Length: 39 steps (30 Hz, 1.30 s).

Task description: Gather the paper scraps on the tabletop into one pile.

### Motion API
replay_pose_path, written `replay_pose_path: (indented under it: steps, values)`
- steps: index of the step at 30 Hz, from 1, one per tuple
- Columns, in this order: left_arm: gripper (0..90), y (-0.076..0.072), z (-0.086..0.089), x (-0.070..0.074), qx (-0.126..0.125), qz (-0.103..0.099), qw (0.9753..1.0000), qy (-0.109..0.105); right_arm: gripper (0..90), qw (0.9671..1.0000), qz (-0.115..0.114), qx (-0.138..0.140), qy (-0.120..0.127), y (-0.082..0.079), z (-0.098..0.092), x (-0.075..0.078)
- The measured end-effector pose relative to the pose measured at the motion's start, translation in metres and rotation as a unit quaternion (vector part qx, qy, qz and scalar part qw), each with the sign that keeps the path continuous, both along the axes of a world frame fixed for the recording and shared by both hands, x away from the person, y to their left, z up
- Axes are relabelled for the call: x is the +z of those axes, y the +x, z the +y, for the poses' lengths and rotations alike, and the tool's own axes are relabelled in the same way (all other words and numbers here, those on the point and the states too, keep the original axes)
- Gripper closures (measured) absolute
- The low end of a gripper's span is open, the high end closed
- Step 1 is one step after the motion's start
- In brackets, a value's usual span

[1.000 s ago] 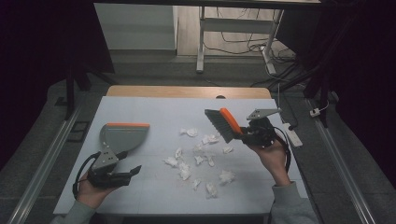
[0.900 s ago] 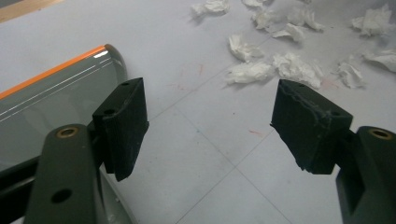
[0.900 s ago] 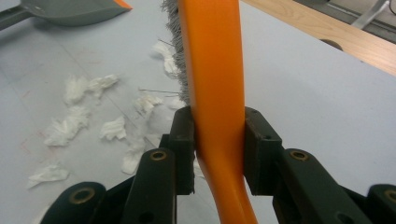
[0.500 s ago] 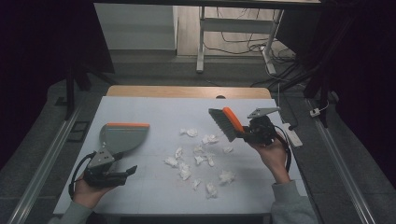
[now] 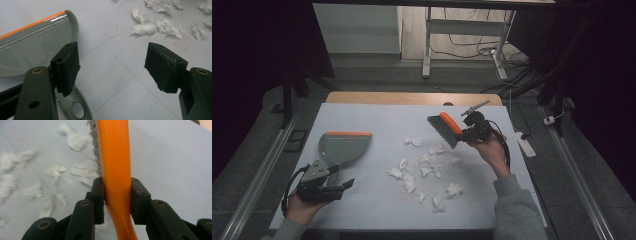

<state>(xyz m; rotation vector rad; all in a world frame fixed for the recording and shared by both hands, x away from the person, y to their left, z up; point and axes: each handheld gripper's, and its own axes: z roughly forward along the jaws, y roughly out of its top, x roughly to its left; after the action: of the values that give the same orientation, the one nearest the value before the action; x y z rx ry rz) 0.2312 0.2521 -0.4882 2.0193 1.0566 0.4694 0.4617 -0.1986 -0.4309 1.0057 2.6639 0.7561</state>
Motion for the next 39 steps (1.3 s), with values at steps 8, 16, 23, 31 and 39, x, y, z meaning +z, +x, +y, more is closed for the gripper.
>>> replay_pose_path:
  steps: [8, 16, 23, 31, 39]
  values:
    - [28.6, 0.0, 0.002, -0.005, -0.009, 0.002, 1.0, 0.0, 68.0, 0.9929, 0.024, 0.004, -0.116, 0.025, 0.021, -0.009]
    - [28.7, -0.002, 0.003, -0.005, -0.006, 0.001, 1.0, 0.002, 68.7, 0.9902, 0.037, 0.036, -0.13, 0.018, 0.038, -0.015]
    - [28.9, -0.001, 0.002, -0.006, -0.009, 0.003, 0.9999, 0.005, 68.8, 0.9891, 0.057, 0.087, -0.105, 0.0, 0.049, -0.014]
    - [29.3, -0.001, 0.0, -0.006, -0.012, 0.002, 0.9999, 0.007, 68.7, 0.994, 0.006, 0.075, -0.08, -0.001, 0.047, 0.002]
    - [29.4, 0.0, 0.001, -0.006, -0.013, 0.003, 0.9999, 0.006, 68.7, 0.9955, -0.016, 0.065, -0.067, 0.026, 0.071, 0.005]
